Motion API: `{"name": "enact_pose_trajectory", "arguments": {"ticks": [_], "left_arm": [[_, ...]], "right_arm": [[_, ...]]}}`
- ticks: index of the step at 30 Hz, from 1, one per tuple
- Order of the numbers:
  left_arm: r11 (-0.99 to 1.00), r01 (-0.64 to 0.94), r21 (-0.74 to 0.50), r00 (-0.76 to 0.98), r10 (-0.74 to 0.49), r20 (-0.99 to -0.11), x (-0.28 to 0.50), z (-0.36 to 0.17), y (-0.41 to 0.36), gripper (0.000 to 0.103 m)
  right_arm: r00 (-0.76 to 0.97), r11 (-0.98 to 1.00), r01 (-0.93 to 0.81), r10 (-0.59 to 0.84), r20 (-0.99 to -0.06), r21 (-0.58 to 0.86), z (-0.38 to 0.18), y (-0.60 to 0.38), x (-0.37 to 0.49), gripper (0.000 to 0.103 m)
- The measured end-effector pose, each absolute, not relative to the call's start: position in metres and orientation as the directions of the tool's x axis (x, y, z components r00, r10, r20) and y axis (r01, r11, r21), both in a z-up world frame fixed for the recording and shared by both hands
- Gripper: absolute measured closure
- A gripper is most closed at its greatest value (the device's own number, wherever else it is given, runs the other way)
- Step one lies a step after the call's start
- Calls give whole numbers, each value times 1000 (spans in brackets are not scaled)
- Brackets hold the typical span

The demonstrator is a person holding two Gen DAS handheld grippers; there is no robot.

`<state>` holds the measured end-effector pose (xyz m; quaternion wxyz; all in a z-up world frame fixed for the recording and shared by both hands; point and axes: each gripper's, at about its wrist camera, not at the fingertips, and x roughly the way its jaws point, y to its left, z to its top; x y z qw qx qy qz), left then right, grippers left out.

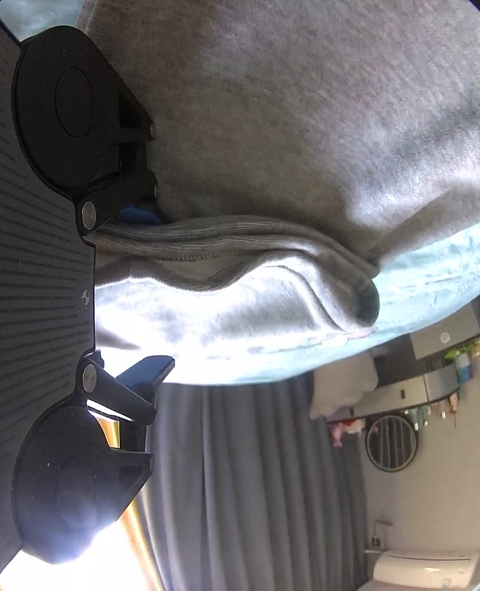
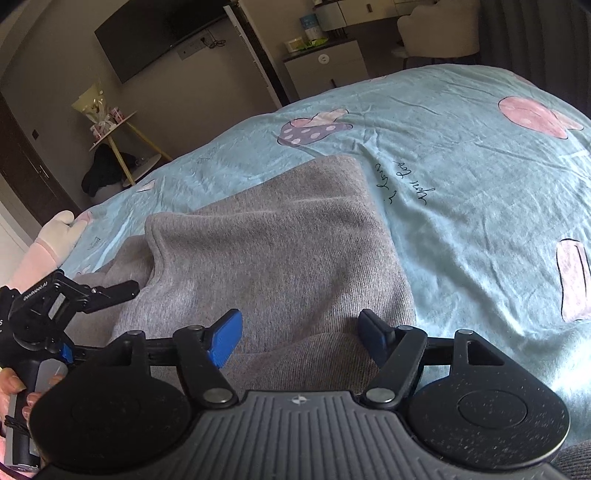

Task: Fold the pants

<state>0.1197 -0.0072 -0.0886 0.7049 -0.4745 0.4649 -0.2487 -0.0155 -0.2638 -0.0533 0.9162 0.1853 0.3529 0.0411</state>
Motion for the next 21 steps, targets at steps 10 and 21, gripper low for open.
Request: {"name": "enact_pose_trajectory", "arguments": {"ticks": [10, 21], "left_arm": [[480, -76, -874, 595, -681, -427, 102, -58, 10, 88], [787, -126, -604, 628, -408, -663, 100, -38, 7, 71]], "right_arm": [[742, 947, -4, 217, -635, 320, -47, -251, -18, 34], [773, 940, -9, 223, -594, 342, -28, -260, 7, 52]]}}
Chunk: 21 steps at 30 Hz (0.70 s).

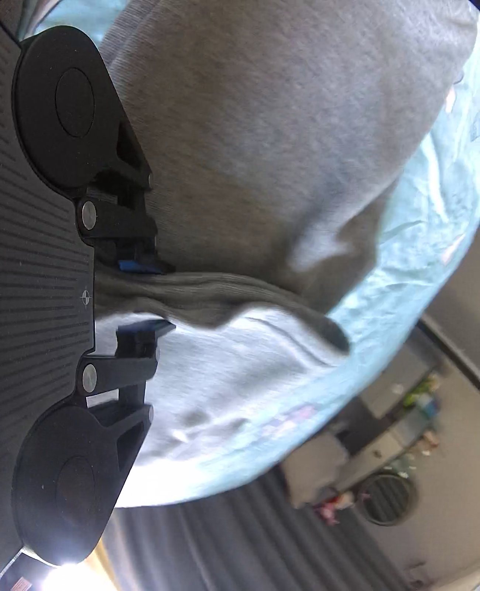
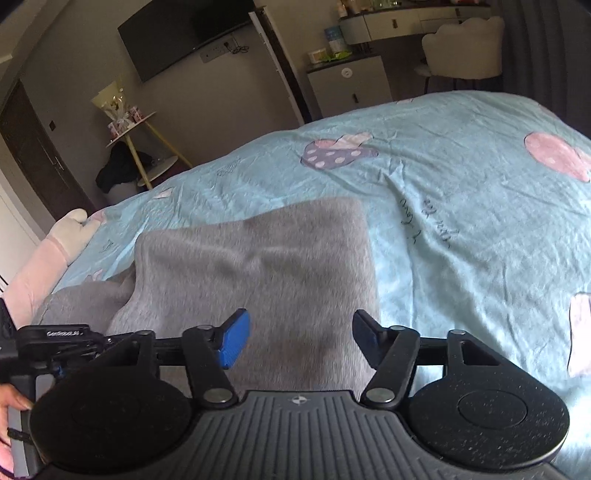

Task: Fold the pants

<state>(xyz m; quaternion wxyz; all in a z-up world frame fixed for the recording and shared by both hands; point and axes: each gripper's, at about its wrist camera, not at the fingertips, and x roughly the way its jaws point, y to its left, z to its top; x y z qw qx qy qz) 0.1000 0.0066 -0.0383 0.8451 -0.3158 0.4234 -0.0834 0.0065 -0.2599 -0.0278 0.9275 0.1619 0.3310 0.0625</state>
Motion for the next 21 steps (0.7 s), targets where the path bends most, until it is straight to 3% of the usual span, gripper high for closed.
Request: {"name": "enact_pose_trajectory", "arguments": {"ticks": [2, 5, 9, 11, 14, 16, 18, 21], "left_arm": [[781, -129, -610, 658, -393, -643, 94, -39, 11, 60], [777, -160, -609, 620, -401, -674, 98, -45, 12, 56], [806, -185, -563, 600, -361, -714, 105, -41, 15, 61], [816, -205, -541, 603, -330, -726, 115, -43, 12, 69], [773, -241, -587, 617, -345, -707, 118, -50, 18, 70], [749, -267, -607, 643, -330, -691, 116, -54, 21, 70], [738, -301, -605, 677, -281, -680, 98, -53, 41, 64], [695, -342, -632, 718, -241, -653, 89, -45, 61, 42]], "right_arm": [[779, 949, -13, 208, -591, 316, -24, -260, 22, 59], [776, 970, -32, 176, -606, 241, -25, -253, 53, 65], [745, 994, -60, 105, -659, 91, -53, -234, 92, 65], [745, 998, -59, 56, -665, 18, -72, -231, 105, 57], [785, 999, -34, 15, -619, -19, -77, -228, 102, 41], [785, 1000, -12, 9, -619, -1, -74, -230, 98, 39], [782, 1000, 6, 12, -623, 27, -71, -234, 91, 38], [773, 997, 30, 25, -634, 76, -67, -238, 77, 37]]}}
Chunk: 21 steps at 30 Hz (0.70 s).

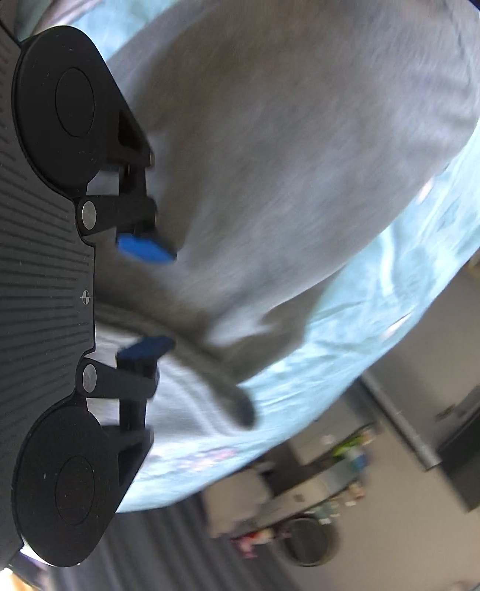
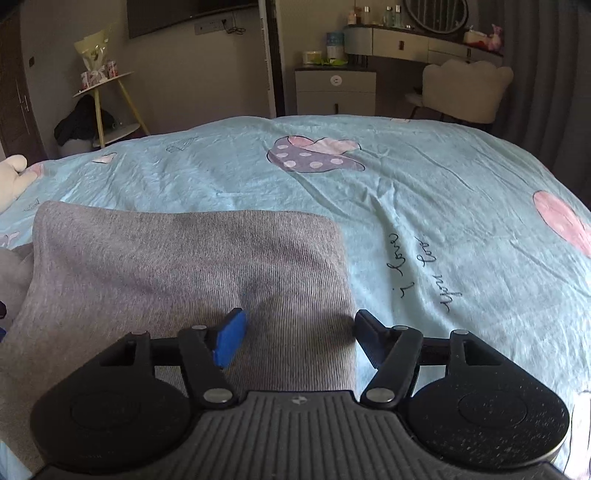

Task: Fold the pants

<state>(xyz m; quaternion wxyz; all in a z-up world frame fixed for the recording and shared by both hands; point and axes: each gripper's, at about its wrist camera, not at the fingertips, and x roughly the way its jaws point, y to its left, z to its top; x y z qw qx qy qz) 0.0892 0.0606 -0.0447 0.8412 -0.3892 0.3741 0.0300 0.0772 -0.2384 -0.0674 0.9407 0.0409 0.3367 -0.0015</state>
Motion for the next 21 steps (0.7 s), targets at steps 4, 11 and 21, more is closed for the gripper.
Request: {"name": "enact_pose_trajectory", "arguments": {"ticks": [4, 11, 21], "left_arm": [[619, -373, -691, 797, -167, -580, 63, -31, 110, 21], [594, -472, -651, 817, 18, -576, 16, -36, 199, 17], [416, -500, -759, 838, 14, -545, 3, -74, 277, 20]], "right_arm": [[773, 992, 19, 65, -631, 126, -59, -240, 58, 34], [769, 978, -28, 152, -621, 205, -60, -231, 37, 22], [783, 980, -62, 165, -600, 189, -71, -223, 52, 12]]}}
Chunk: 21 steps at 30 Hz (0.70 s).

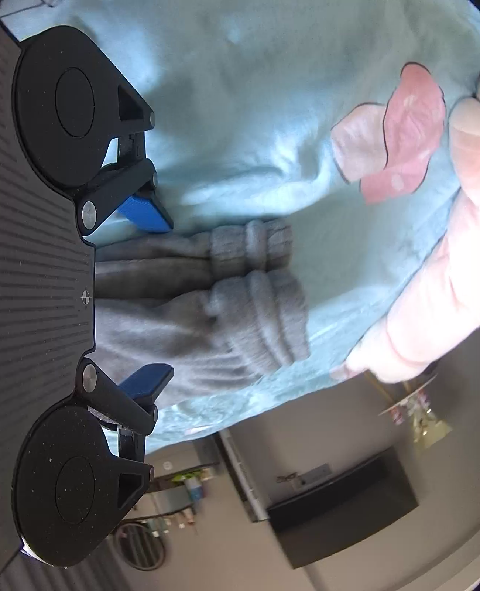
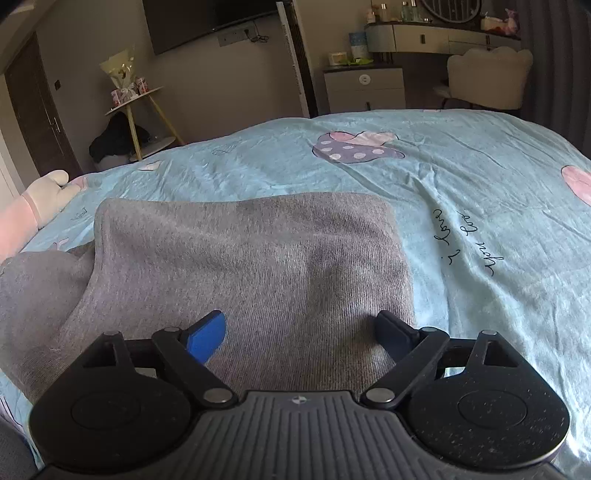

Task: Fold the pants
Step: 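Grasp the ribbed leg cuffs with the left tool and lift them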

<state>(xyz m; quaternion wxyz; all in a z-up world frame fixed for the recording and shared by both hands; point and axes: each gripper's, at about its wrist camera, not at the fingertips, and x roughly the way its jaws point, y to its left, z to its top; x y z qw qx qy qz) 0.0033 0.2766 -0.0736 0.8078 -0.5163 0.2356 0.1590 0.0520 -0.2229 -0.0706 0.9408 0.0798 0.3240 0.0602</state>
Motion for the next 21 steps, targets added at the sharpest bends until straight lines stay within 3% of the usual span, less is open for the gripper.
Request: {"name": "enact_pose_trajectory", "arguments": {"ticks": [4, 8, 12, 14, 16, 18, 19, 20, 21], "left_arm": [[363, -453, -814, 873, -4, -488, 12, -80, 288, 31], [426, -391, -816, 899, -14, -438, 9, -76, 289, 56], [500, -313, -808, 928, -20, -372, 2, -66, 281, 54], [503, -361, -786, 905, -15, -425, 15, -69, 283, 35], [463, -427, -777, 872, -16, -489, 26, -78, 287, 27], [426, -448, -786, 867, -8, -498, 32, -85, 291, 27], [414, -457, -787, 866, 6, -500, 35, -84, 292, 32], [409, -467, -784, 862, 11, -507, 38, -83, 292, 48], [413, -476, -777, 856, 13, -518, 41, -81, 292, 56]], "right_arm": [[787, 981, -66, 165, -594, 185, -73, -221, 55, 10], [788, 980, -71, 169, -592, 184, -74, -221, 57, 8], [788, 981, -75, 169, -592, 180, -76, -222, 60, 5], [788, 982, -79, 168, -592, 174, -77, -220, 62, 4], [788, 983, -81, 164, -594, 164, -78, -218, 63, 4], [788, 983, -81, 163, -593, 163, -78, -218, 63, 4], [788, 983, -81, 165, -593, 166, -78, -219, 63, 4], [789, 982, -81, 167, -592, 170, -78, -219, 63, 4], [789, 981, -80, 171, -590, 177, -78, -220, 62, 4]]}}
